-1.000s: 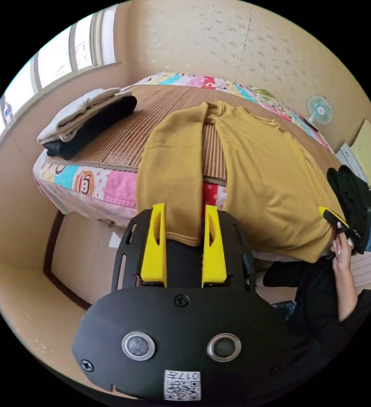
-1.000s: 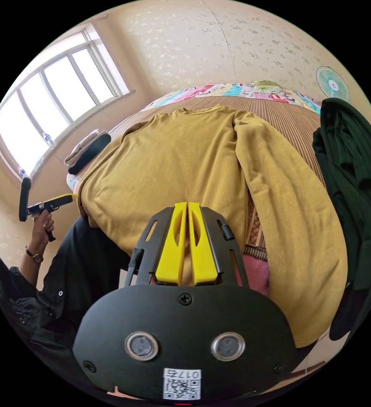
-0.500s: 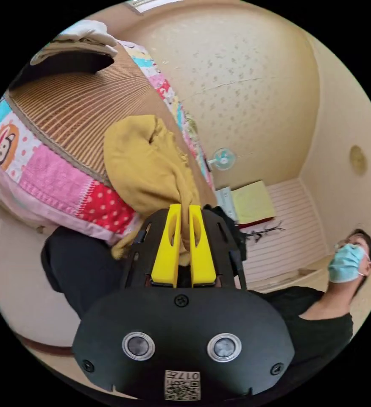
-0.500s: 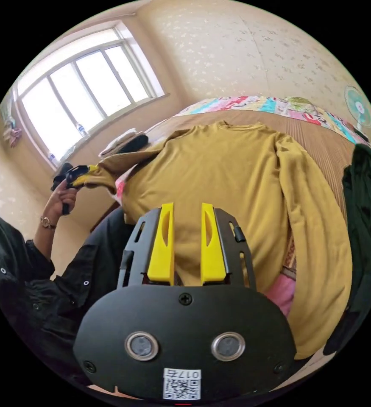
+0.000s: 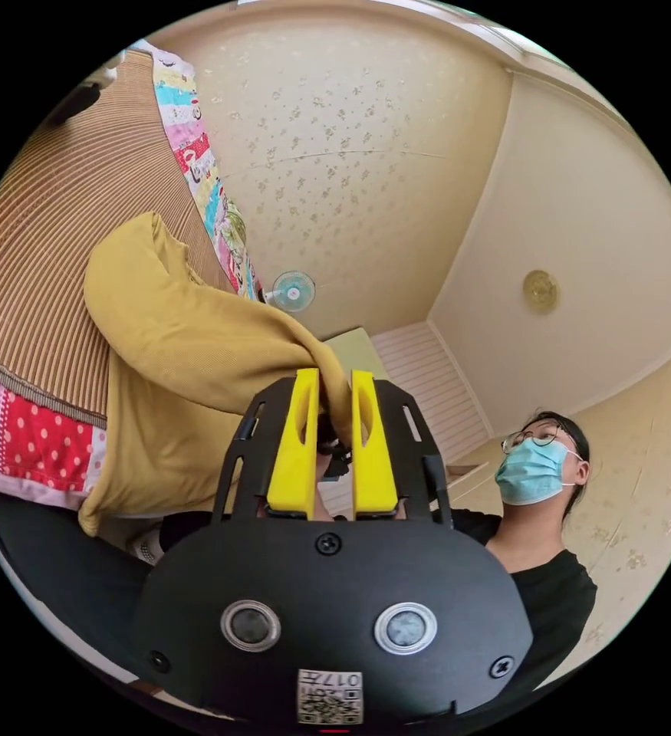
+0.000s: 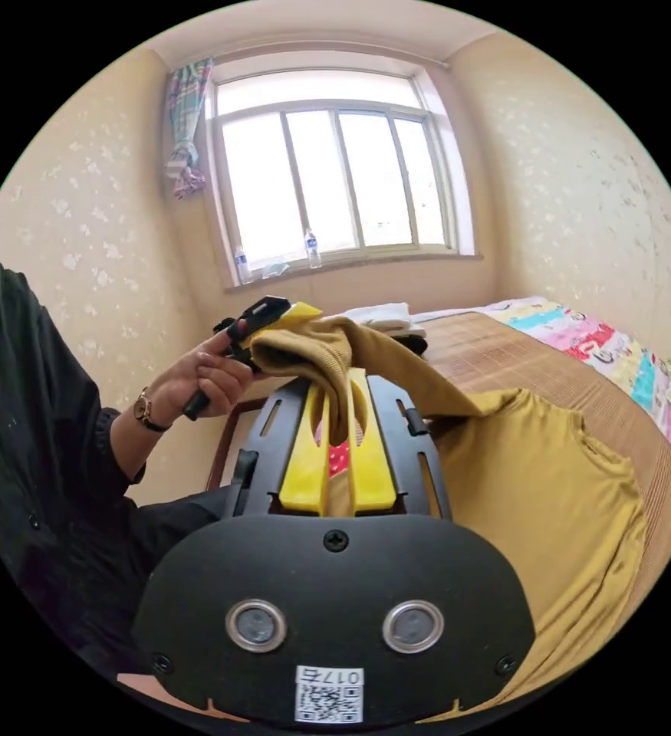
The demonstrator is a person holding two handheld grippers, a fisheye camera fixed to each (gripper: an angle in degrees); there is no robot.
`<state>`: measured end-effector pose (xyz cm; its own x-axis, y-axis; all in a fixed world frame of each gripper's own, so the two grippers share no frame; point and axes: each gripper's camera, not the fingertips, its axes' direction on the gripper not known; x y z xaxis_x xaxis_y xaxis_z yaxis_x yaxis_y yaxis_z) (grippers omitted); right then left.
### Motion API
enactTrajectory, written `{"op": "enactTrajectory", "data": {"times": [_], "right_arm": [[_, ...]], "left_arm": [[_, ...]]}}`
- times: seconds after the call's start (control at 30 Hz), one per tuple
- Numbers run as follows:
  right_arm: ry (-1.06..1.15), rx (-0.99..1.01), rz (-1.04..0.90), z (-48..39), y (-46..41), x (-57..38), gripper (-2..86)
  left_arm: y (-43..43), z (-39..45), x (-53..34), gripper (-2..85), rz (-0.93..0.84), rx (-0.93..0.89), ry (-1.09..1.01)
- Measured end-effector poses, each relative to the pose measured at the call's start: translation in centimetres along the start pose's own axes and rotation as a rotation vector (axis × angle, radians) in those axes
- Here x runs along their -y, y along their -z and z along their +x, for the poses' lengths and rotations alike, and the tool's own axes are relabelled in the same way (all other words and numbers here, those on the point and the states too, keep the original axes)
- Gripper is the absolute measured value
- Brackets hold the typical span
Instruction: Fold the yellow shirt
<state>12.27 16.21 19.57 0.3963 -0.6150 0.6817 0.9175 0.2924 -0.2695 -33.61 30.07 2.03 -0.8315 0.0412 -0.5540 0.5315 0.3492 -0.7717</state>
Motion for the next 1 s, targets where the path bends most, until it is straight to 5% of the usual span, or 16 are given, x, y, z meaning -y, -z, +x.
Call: {"op": "enactTrajectory", "data": {"times": [0.17, 0.3, 0.47, 0.73, 1.0], "right_arm": [[0.005, -0.187, -0.084, 7.7, 2.4, 5.9, 4.7], [-0.131, -0.284, 0.22, 15.6, 12.5, 7.4, 4.2], [-0.551, -0.279, 0.446, 23.4, 18.9, -3.4, 3.5], [-1.167, -0.439, 0.084, 26.9, 16.6, -19.4, 1.2], [-1.085, -0.389, -0.102, 27.2, 14.9, -20.9, 0.7]], "left_arm": [[2.5, 1.1, -0.8, 11.3, 0.042, -0.017, -0.07], [1.6, -1.7, -3.2, 11.2, -0.04, 0.065, 0.037], [-1.4, -6.4, -6.4, 11.1, -0.114, 0.092, 0.17], [-10.0, -9.3, -2.4, 10.7, -0.29, 0.26, 0.137], [-12.3, -9.1, 9.6, 11.8, -0.142, 0.716, -0.028]]}}
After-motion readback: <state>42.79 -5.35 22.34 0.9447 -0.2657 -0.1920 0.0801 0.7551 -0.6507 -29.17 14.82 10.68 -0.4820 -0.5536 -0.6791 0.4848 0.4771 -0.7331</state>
